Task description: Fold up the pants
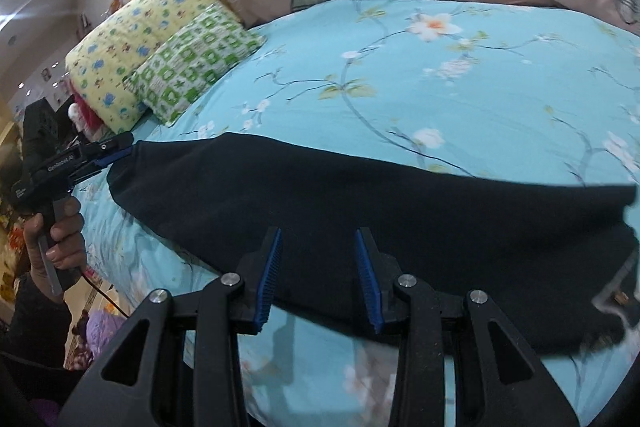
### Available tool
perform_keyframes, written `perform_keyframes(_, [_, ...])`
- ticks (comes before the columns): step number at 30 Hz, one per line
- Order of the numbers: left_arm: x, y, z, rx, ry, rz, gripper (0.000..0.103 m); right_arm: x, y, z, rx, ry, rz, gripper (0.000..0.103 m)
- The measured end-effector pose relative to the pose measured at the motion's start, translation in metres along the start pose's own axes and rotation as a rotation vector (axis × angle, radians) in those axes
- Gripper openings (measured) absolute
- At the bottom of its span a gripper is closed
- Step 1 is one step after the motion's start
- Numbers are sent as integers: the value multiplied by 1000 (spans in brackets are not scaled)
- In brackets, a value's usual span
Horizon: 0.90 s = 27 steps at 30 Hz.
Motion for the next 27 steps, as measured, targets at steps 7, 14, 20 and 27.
perform_keyframes(7, [65,-36,23,-103,-110,88,57,27,37,24,28,-85,63,39])
perform_keyframes(14, [126,-64,40,-181,-238,154,58,54,64,50,31,-170,125,39])
perform_keyframes(20, [163,-80,48,-240,-297,208,58,69,79,65,32,-223,159,39])
perform_keyframes(27, [192,-98,54,-288,-351,248,61,80,88,73,46,-279,203,41])
Point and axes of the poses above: each gripper's, at about its wrist camera, not at the fingertips, and y roughly against the way its jaws point, x to its right, z to its underside, the point moved 5 cm from there along -y, roughly the way its jaws point, and after that the axes turned 10 degrees about y, right-handed, at the moved point
